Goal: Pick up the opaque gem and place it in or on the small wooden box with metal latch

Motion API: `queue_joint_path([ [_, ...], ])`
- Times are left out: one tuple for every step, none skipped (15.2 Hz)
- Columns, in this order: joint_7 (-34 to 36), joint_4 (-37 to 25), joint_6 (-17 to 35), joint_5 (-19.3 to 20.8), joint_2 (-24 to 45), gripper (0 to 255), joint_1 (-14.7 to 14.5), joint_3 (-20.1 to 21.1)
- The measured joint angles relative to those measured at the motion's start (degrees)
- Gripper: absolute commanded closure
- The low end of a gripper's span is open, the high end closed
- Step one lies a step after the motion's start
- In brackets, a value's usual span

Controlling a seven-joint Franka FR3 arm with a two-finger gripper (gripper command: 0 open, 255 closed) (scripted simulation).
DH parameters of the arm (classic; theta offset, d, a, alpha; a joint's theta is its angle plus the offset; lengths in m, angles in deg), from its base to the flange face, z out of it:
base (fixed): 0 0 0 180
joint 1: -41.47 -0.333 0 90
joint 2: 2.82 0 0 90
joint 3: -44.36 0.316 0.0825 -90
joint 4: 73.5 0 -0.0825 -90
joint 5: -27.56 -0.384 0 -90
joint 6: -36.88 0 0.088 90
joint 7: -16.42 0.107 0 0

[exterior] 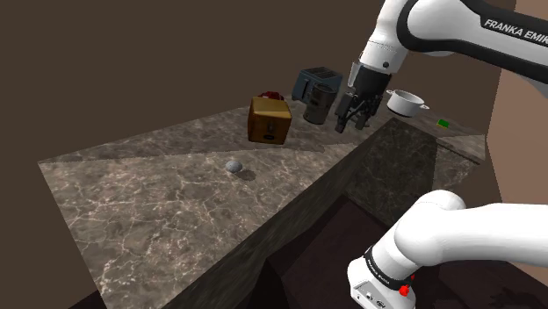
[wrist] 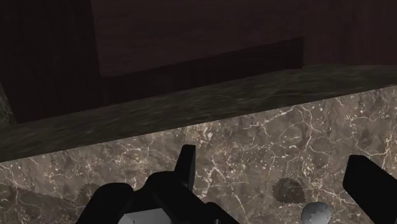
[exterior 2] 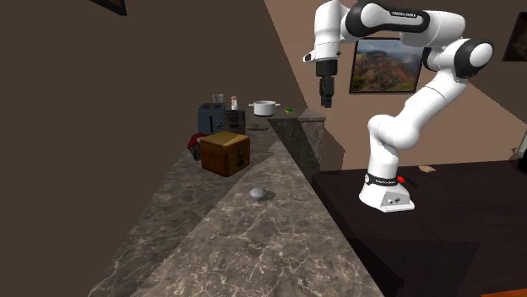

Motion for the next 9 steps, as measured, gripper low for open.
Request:
queue_joint_path([
  [0.00, 0.00, 0.00, 0.00, 0.00, 0, 0.00, 0.00],
  [0.54, 0.33, 0.85, -0.32, 0.45, 0, -0.09, 0.53],
  [1.14, 0.88, 2.09, -0.62, 1.01, 0, -0.15, 1.13],
  [1.96, 1.14, 3.55, -1.04, 2.05, 0, -0.24, 1.93],
  [2.70, 1.40, 5.33, -1.36, 3.43, 0, -0.28, 2.69],
  [3.62, 1.93, 6.90, -1.77, 4.26, 0, -0.40, 3.55],
  [4.40, 2.47, 8.75, -2.09, 5.41, 0, -0.45, 4.36],
  [5.31, 2.90, 10.85, -2.45, 6.90, 0, -0.53, 5.28],
  [6.08, 3.24, 12.72, -2.67, 8.23, 0, -0.54, 6.04],
])
